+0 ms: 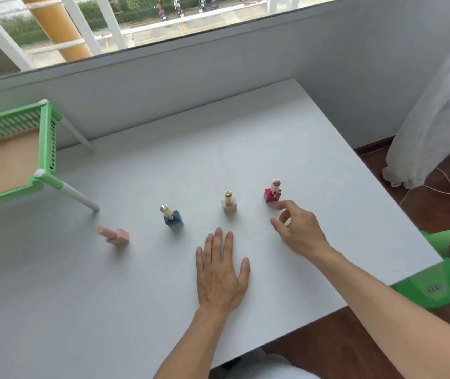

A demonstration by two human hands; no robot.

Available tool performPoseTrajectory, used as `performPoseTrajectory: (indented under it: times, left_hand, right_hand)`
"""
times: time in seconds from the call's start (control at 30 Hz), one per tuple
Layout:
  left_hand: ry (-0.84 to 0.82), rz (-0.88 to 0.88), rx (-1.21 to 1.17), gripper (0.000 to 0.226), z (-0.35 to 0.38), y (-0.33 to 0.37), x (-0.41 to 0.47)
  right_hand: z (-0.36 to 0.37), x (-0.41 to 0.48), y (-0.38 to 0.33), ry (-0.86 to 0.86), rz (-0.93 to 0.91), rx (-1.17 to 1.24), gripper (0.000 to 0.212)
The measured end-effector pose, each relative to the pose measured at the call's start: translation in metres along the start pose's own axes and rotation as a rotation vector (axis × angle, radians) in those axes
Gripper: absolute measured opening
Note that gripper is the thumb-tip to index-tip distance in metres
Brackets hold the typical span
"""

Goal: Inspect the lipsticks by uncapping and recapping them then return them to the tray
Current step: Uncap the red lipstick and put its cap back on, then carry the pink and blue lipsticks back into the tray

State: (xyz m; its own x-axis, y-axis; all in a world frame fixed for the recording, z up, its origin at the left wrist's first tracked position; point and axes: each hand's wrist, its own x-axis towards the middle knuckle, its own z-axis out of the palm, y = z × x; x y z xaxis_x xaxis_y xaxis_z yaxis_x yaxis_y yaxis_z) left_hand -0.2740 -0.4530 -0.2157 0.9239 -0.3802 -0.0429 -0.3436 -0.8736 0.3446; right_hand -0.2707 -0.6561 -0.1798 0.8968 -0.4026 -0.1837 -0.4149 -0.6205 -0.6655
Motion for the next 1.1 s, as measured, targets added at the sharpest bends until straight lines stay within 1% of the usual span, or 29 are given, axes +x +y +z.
performPoseTrajectory:
  times: [0.13,0.3,0.4,0.57,0.7,0.8,0.93,1.0,1.1]
  left_hand:
    - [0.01,-0.053,-0.006,0.066,-0.01,-0.027,-0.014]
    - [0.016,-0.121,-0.022,0.065,-0.023,-0.069,-0.035]
    - [0.032,-0.172,-0.031,0.065,-0.034,-0.093,-0.044]
    - [0.065,-0.244,-0.061,0.064,-0.05,-0.133,-0.055]
    - [0.161,-0.334,-0.115,0.061,-0.063,-0.159,-0.051]
    - [0.206,-0.384,-0.157,0.065,-0.075,-0.173,-0.037]
    - [0.17,-0.465,-0.268,0.069,-0.09,-0.19,-0.01]
    - [0.13,-0.449,-0.303,0.073,-0.096,-0.198,0.003]
    - [0.098,-0.39,-0.353,0.069,-0.104,-0.207,0.02]
  right_hand:
    - [0.027,-0.021,-0.031,-0.007,-0.068,0.044,0.026]
    - [0.065,-0.035,-0.078,-0.052,-0.173,0.069,0.029]
    - [0.087,-0.038,-0.103,-0.082,-0.205,0.07,0.03]
    - [0.118,-0.035,-0.137,-0.07,-0.191,0.072,0.037]
    - [0.133,-0.026,-0.156,-0.075,-0.163,0.068,0.039]
    - [0.14,-0.019,-0.163,-0.064,-0.13,0.066,0.037]
    - [0.146,-0.011,-0.168,-0.041,-0.093,0.069,0.039]
    - [0.148,-0.006,-0.169,-0.024,-0.091,0.078,0.035]
    - [0.151,0.0,-0.17,-0.007,-0.119,0.073,0.029]
